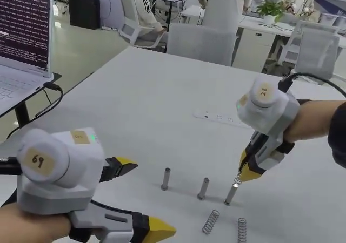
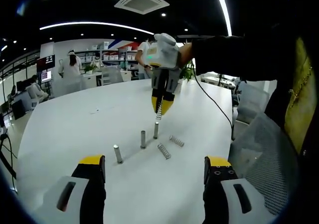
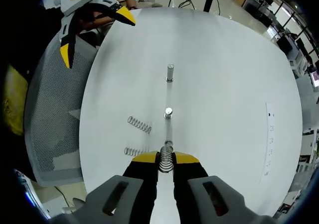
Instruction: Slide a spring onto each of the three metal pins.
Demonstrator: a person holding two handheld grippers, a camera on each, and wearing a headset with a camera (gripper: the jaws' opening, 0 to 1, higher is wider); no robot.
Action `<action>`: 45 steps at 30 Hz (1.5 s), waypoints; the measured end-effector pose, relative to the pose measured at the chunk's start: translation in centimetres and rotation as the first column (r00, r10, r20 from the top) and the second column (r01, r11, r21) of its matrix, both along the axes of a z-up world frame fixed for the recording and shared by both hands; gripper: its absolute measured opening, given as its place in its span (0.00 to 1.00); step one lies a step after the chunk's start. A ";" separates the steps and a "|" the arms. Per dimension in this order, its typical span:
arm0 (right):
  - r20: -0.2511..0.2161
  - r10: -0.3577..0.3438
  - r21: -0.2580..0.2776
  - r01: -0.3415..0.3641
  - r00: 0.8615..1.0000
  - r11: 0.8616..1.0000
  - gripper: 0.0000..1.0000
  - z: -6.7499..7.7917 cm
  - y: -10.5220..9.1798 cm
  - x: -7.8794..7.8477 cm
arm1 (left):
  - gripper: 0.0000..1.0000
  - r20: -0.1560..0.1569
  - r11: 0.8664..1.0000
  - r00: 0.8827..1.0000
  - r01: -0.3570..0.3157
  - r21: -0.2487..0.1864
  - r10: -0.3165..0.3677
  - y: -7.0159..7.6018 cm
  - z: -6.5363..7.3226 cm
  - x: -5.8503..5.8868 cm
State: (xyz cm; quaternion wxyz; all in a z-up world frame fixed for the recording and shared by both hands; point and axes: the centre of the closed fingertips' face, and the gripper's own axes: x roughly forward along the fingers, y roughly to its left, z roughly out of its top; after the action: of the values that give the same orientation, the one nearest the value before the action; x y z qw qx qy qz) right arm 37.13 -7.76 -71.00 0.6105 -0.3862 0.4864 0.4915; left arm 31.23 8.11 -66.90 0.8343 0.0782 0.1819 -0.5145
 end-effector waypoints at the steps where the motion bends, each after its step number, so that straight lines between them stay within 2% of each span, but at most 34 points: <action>1: -0.007 -0.004 -0.001 0.004 1.000 1.000 0.08 -0.2 0.0 0.0 | 0.78 0.000 1.000 1.000 0.001 0.000 -0.001 0.0 0.0 0.0; 9: 0.001 -0.004 -0.016 0.004 1.000 1.000 0.08 -0.8 -0.1 0.7 | 0.77 -0.003 1.000 1.000 0.001 0.002 -0.001 0.1 -0.2 0.0; 27: -0.017 0.003 -0.036 -0.004 1.000 0.999 0.08 -1.6 -0.2 0.7 | 0.76 -0.005 1.000 1.000 0.005 0.002 -0.005 0.1 -0.4 -0.1; 45: -0.025 -0.001 -0.039 0.000 1.000 0.999 0.08 -1.5 -0.1 0.4 | 0.74 -0.013 1.000 1.000 0.009 0.000 -0.009 0.2 -0.5 -0.3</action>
State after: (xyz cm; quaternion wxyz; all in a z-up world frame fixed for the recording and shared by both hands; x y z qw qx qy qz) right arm 37.58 -7.90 -72.52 0.5967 -0.3918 0.5035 0.4867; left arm 30.92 8.31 -67.41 0.8307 0.0756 0.1871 -0.5189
